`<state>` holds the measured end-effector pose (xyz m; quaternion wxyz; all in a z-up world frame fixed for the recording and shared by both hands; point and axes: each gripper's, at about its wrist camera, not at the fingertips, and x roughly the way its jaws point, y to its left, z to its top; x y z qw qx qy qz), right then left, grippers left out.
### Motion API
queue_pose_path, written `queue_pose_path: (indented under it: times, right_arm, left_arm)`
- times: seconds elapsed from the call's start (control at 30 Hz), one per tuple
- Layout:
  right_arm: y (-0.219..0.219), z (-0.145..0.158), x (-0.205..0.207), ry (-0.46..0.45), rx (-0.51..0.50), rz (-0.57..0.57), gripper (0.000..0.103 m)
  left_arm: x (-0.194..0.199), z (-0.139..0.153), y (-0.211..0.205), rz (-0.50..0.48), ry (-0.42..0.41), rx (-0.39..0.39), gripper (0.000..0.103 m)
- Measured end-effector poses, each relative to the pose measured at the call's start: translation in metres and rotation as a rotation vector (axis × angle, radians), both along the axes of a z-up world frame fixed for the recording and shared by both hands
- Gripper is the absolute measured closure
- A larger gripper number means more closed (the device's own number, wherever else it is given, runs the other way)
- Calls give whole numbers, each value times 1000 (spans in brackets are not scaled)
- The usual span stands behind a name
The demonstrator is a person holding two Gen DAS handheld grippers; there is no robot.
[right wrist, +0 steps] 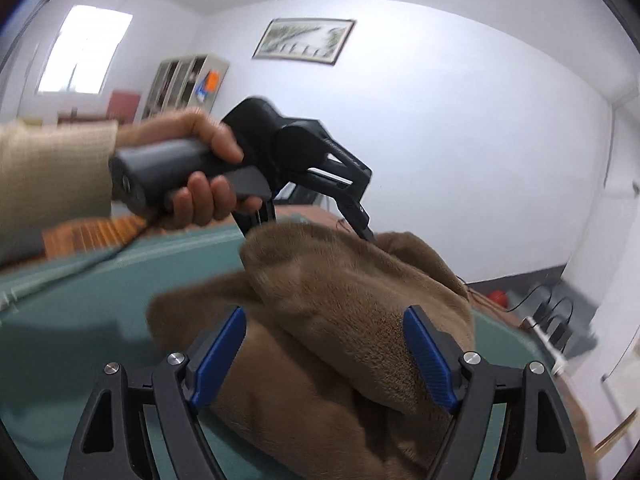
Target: Fold clothes
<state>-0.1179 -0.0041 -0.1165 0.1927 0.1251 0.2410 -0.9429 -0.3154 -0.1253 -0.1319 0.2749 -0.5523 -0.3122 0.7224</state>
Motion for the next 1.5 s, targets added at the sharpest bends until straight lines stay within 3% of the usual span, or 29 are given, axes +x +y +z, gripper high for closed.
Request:
queue_pose_path:
  times: [0.17, 0.33, 0.37, 0.4, 0.47, 0.53, 0.6, 0.7, 1.07, 1.27, 1.37, 1.5]
  right_arm:
    - [-23, -3, -23, 12, 47, 18, 20]
    - [-47, -5, -63, -75, 62, -6, 21]
    - [-49, -6, -70, -101, 51, -11, 26]
    - [-47, -6, -74, -116, 30, -15, 43]
    - [-44, -8, -82, -146, -11, -25, 56]
    - [-41, -5, -82, -156, -48, -15, 62]
    - [-38, 0, -82, -171, -79, -8, 65]
    - [-37, 9, -80, -187, -125, -1, 66]
    - [-50, 29, -35, -158, -187, 112, 66]
    - [-72, -2, -26, -227, -131, 158, 66]
    - [-78, -16, -25, -232, -93, 153, 66]
    - [-86, -12, -34, -267, -91, 177, 47]
  left_arm:
    - [-11, -14, 4, 3, -37, 19, 21]
    - [-25, -24, 17, -7, -52, 10, 21]
    - [-26, -24, 18, -5, -50, 9, 21]
    - [-26, -25, 18, -1, -45, 5, 21]
    - [-25, -26, 16, 6, -36, -3, 31]
    - [-24, -26, 14, 10, -31, 0, 60]
    - [-20, -21, 12, 13, -12, 17, 75]
    - [-12, -9, 9, 16, 28, 6, 79]
    - [41, 26, -42, 77, 129, 25, 80]
    - [53, -21, -57, 142, 39, -24, 80]
    - [57, -34, -61, 148, 43, -14, 80]
    - [59, -29, -60, 155, 71, -70, 62]
